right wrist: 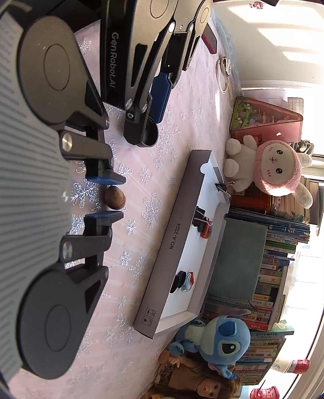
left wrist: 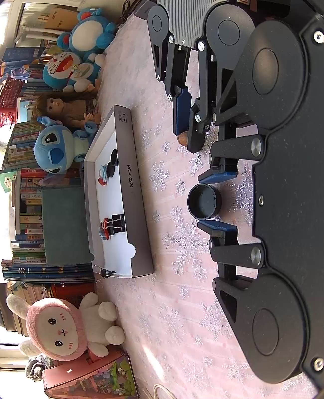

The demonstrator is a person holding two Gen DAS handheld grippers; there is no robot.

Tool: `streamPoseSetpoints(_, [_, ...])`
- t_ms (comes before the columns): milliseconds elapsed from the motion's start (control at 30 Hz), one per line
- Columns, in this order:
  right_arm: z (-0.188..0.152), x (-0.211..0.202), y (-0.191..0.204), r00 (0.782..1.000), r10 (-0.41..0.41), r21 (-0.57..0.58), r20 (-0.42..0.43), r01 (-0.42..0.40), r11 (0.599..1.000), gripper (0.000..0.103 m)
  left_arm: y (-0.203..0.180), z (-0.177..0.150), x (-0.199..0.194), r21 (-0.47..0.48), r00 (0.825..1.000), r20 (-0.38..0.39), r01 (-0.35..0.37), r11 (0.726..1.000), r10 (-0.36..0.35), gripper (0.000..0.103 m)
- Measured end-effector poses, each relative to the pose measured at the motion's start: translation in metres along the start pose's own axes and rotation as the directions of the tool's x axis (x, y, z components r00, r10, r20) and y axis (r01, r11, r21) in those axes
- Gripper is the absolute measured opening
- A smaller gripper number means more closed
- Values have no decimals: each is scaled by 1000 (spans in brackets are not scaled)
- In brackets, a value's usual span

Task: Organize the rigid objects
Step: 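Grasp the black lid with the left gripper while the right grasps the brown acorn, then carry the lid and acorn in both grippers over the tray and lower them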

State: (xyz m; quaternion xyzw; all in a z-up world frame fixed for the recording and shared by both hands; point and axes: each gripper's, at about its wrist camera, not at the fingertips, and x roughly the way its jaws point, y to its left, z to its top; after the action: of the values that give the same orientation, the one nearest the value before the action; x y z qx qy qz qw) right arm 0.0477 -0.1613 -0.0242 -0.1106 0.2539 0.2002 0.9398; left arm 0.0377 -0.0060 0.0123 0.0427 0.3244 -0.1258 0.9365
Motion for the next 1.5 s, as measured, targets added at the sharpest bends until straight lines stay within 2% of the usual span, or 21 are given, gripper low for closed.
streamPoseSetpoints(400, [5,-1,-8,999,-38,46,9,38,998,26,-3,13,5,-4,1000,17,5,1000,-5,30])
streamPoseSetpoints(800, [28,-1,-34,992,-119,116,34,115,987,25,0,52,14,-12,996,84,-10,1000,11,30])
streamPoseSetpoints(1000, [38,7,-45,989,-144,156,37,136,978,25,0,72,33,-76,992,116,-46,996,55,30])
streamPoseSetpoints(1267, [49,17,-56,987,-160,191,35,150,970,25,-3,89,54,-94,992,104,-62,994,72,30])
streamPoseSetpoints(1500, [57,26,-73,988,-155,259,17,145,955,25,2,102,71,-119,995,80,-45,992,55,30])
